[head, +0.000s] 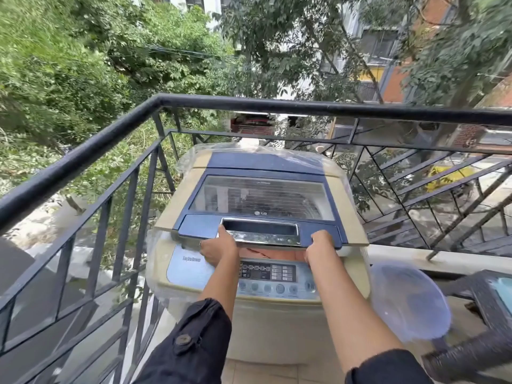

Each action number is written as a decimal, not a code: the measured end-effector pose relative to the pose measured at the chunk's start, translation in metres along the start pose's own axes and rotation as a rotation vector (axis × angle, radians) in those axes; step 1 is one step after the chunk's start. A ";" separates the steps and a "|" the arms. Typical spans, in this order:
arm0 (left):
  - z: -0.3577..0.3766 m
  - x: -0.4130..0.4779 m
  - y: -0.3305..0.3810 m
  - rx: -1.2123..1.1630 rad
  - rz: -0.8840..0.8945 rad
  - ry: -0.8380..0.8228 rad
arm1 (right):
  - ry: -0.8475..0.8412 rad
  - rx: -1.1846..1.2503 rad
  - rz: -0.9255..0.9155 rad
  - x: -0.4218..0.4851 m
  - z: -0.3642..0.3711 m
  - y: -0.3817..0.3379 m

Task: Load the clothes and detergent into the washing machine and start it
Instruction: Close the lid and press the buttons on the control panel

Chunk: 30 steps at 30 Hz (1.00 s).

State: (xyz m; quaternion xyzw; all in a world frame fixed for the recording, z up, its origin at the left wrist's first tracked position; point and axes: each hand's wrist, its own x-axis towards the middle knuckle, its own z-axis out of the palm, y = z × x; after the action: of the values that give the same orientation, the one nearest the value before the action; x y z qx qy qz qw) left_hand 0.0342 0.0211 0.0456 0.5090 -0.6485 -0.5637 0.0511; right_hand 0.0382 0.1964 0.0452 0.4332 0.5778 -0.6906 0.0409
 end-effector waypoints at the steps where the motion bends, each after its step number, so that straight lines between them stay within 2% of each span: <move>1: -0.003 0.002 -0.005 0.031 -0.002 -0.034 | 0.035 -0.034 0.000 0.002 -0.003 -0.002; 2: -0.006 0.004 -0.009 0.071 0.009 -0.061 | 0.068 -0.043 0.083 0.009 -0.006 -0.003; 4: -0.010 0.009 -0.016 0.152 0.068 -0.087 | 0.011 -0.073 0.205 0.017 -0.012 -0.003; 9: -0.020 0.015 -0.025 0.357 0.214 -0.121 | -0.080 -0.239 0.107 0.010 -0.018 0.014; 13: -0.024 0.020 -0.031 0.473 0.285 -0.121 | -0.072 -0.362 0.039 0.012 -0.023 0.019; 18: -0.023 0.021 -0.031 0.550 0.294 -0.108 | -0.120 -0.546 0.118 0.014 -0.021 0.017; 24: -0.022 0.020 -0.032 0.539 0.287 -0.116 | -0.082 -0.527 -0.067 0.021 -0.002 0.009; 30: -0.019 0.018 -0.042 0.421 0.336 -0.080 | -0.085 -0.503 -0.148 0.033 -0.009 0.018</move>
State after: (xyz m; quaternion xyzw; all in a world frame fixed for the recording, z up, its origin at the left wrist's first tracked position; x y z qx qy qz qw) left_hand 0.0631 0.0012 0.0103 0.3711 -0.8283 -0.4196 0.0111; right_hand 0.0328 0.2124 0.0108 0.3364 0.7592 -0.5439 0.1211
